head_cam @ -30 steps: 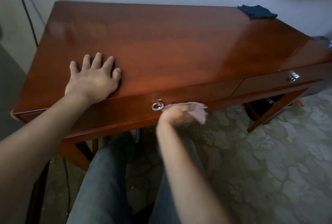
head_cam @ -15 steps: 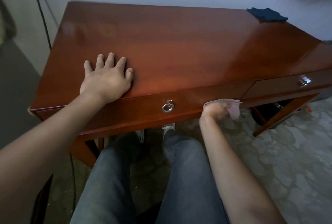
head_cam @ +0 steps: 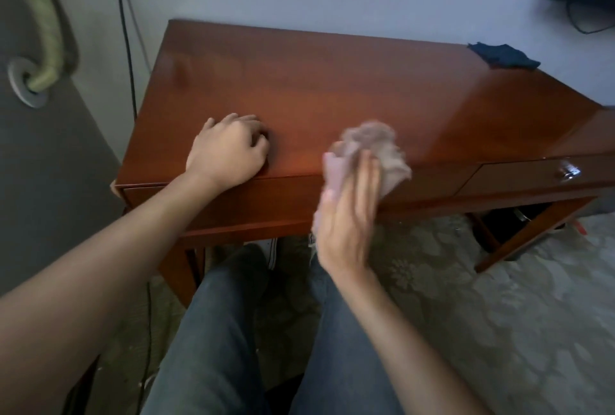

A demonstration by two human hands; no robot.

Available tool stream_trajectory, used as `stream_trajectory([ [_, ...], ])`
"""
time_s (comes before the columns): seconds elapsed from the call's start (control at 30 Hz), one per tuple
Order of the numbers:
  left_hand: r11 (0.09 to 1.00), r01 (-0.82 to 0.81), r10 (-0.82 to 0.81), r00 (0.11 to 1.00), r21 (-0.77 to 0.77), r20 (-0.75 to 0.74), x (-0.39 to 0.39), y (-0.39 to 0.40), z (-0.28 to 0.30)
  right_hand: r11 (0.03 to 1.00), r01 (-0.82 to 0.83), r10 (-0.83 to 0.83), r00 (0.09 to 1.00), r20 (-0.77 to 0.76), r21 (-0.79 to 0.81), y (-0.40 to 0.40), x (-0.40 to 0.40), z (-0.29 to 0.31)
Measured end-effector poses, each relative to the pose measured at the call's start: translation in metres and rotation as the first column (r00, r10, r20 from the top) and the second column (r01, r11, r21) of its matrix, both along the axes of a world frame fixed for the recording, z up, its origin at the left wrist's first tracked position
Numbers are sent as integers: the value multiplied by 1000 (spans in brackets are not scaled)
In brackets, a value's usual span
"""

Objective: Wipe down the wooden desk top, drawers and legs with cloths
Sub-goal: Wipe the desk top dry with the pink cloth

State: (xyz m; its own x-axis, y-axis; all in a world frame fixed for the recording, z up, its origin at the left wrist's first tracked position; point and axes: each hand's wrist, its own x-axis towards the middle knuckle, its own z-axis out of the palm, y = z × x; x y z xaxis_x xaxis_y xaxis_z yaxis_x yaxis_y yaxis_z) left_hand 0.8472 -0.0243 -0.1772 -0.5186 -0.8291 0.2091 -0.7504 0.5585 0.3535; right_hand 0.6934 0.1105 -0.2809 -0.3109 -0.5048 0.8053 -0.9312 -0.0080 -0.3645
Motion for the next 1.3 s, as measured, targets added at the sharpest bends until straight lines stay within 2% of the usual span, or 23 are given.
stream_trajectory([
  [0.07, 998, 40, -37, 997, 44, -70, 17, -2, 9, 978, -120, 168, 938, -302, 171, -10, 17, -7],
  [0.1, 997, 61, -59, 997, 37, -46, 30, -6, 11, 966, -114, 204, 889, -411, 234, -17, 22, -16],
  [0.17, 996, 89, -88, 992, -4, 94, 67, -17, 11, 963, -72, 213, 798, -564, 261, -34, 28, -29],
  [0.27, 990, 93, -114, 973, 110, 200, 115, -29, 9, 967, -139, 254, 574, -779, 213, -67, 47, -24],
  [0.4, 979, 118, -151, 967, 167, 204, 121, -36, 0, 916, -239, 370, 201, -907, 321, -102, 95, -14],
  [0.43, 980, 103, -135, 973, 170, 187, 120, -37, 0, 915, -230, 366, 132, -921, 331, -106, 109, -17],
  [0.5, 985, 81, -111, 973, 152, 201, 119, -38, -1, 931, -189, 328, 53, -943, 313, -109, 133, -25],
  [0.6, 987, 65, -96, 972, 147, 214, 120, -36, -3, 916, -200, 358, 21, -933, 347, -111, 125, -33],
  [0.7, 988, 62, -89, 976, 139, 197, 119, -37, -6, 838, -269, 509, 69, -858, 475, -96, 63, -34],
  [0.8, 991, 49, -76, 973, 124, 218, 117, -39, -8, 832, -221, 542, 125, -831, 509, -67, -11, -38],
  [0.87, 993, 47, -71, 972, 110, 224, 116, -39, -9, 846, -174, 529, 156, -834, 504, -62, -21, -38],
  [0.93, 993, 42, -66, 972, 109, 227, 116, -39, -9, 849, -182, 524, 162, -836, 496, -69, 2, -52],
  [1.07, 995, 40, -60, 972, 92, 226, 116, -38, -9, 854, -193, 488, -26, -873, 483, -97, 98, -77],
  [1.17, 995, 50, -67, 974, 84, 216, 119, -39, -9, 870, -220, 434, -80, -898, 440, -98, 154, -56],
  [1.23, 995, 60, -77, 971, 80, 225, 121, -38, -7, 895, -190, 389, -108, -915, 403, -93, 157, -49],
  [1.3, 995, 65, -82, 969, 81, 233, 123, -35, -5, 885, -172, 410, -153, -899, 433, -96, 134, -55],
])
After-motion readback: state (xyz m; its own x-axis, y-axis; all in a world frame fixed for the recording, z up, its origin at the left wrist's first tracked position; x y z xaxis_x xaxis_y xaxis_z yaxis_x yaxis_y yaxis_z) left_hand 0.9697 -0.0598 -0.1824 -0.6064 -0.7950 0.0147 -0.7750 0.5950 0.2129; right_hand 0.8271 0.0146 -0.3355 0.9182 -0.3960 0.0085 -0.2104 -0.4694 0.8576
